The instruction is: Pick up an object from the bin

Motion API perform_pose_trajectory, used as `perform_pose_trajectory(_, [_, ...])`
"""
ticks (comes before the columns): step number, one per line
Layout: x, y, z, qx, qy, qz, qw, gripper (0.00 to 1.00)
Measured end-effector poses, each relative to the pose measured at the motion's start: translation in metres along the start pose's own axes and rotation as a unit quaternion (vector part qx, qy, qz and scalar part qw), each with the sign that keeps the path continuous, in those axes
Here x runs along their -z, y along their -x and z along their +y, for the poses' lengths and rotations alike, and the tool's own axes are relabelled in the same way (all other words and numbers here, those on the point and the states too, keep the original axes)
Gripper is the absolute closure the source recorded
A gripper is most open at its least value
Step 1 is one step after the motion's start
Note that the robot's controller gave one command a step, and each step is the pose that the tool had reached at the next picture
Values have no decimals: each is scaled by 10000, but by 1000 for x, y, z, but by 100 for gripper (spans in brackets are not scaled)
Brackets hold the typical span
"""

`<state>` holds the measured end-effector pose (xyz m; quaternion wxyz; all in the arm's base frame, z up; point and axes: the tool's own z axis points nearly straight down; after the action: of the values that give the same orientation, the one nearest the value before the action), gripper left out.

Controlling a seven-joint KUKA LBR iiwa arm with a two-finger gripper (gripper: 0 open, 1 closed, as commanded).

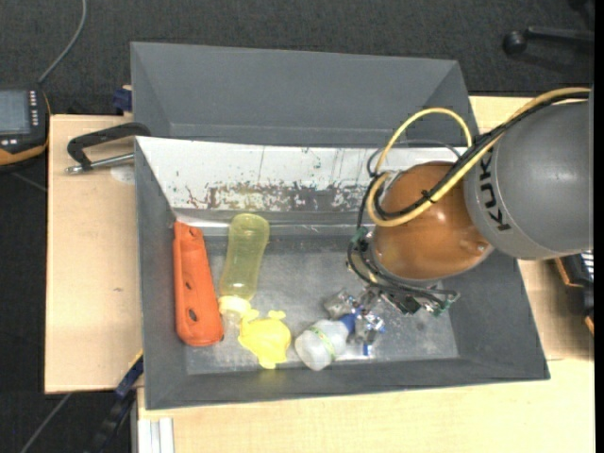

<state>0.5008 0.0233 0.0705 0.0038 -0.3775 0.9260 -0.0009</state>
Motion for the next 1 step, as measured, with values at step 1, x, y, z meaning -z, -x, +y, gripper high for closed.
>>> perform_pose_trajectory(1, [0,-6,-13,-45,-7,-21,10000,100])
